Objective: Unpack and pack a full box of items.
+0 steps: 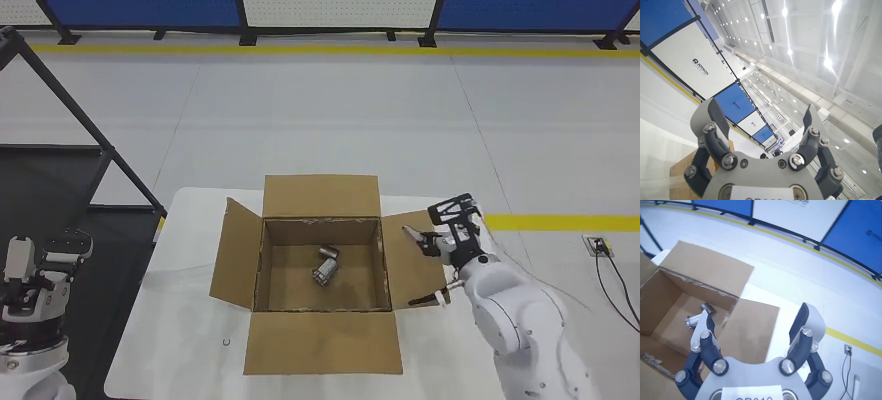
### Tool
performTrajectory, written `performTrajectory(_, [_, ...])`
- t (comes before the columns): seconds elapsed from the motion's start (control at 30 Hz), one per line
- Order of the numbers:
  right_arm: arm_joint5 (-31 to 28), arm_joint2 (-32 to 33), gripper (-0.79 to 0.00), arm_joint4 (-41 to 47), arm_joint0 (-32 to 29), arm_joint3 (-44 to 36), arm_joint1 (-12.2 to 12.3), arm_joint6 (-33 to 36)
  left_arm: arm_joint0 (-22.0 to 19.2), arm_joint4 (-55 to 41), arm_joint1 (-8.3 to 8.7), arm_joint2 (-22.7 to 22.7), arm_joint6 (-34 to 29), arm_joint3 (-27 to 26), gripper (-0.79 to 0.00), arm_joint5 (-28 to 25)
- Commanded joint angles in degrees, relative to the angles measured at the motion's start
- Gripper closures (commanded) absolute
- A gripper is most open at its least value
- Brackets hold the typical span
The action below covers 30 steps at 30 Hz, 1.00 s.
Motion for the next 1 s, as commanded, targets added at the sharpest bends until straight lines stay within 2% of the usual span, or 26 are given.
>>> performTrajectory(0.0, [4.44,2.98,-0.785,-2.24,-2.45,-0.01,0.17,-1.21,0.0,0.0,0.0,0.0,0.0,0.0,-0.785,0.0])
performTrajectory(0.1, [6.21,7.15,-0.785,-0.55,-4.15,2.01,0.41,-2.48,0.0,0.0,0.0,0.0,0.0,0.0,-0.785,0.0])
performTrajectory(0.3, [0.68,12.94,-0.785,2.57,-5.5,10.23,1.28,-4.11,0.0,0.0,0.0,0.0,0.0,0.0,-0.785,0.0])
performTrajectory(0.47, [-3.01,13.56,-0.785,4.0,-4.09,17.41,1.71,-4.45,0.0,0.0,0.0,0.0,0.0,0.0,-0.785,0.0])
performTrajectory(0.8, [-8.28,11.89,-0.785,6.28,2.45,30.94,2.33,-3.35,0.0,0.0,0.0,0.0,0.0,0.0,-0.785,0.0])
performTrajectory(0.83, [-8.74,11.73,-0.603,6.55,3.06,31.95,2.38,-3.44,0.0,0.0,0.0,0.0,0.0,0.0,-0.785,0.0])
performTrajectory(0.87, [-9.35,11.62,-0.302,6.9,3.58,33.0,2.44,-3.66,0.0,0.0,0.0,0.0,0.0,0.0,-0.785,0.0])
performTrajectory(0.9, [-9.87,11.55,-0.203,7.2,4.08,33.89,2.51,-3.86,0.0,0.0,0.0,0.0,0.0,0.0,-0.785,0.0])
performTrajectory(0.93, [-10.83,11.36,0.0,7.75,4.48,34.64,2.56,-4.03,0.0,0.0,0.0,0.0,0.0,0.0,-0.785,0.0])
performTrajectory(0.97, [-11.57,11.29,0.0,7.93,4.85,35.3,2.65,-4.09,0.0,0.0,0.0,0.0,0.0,0.0,-0.785,0.0])
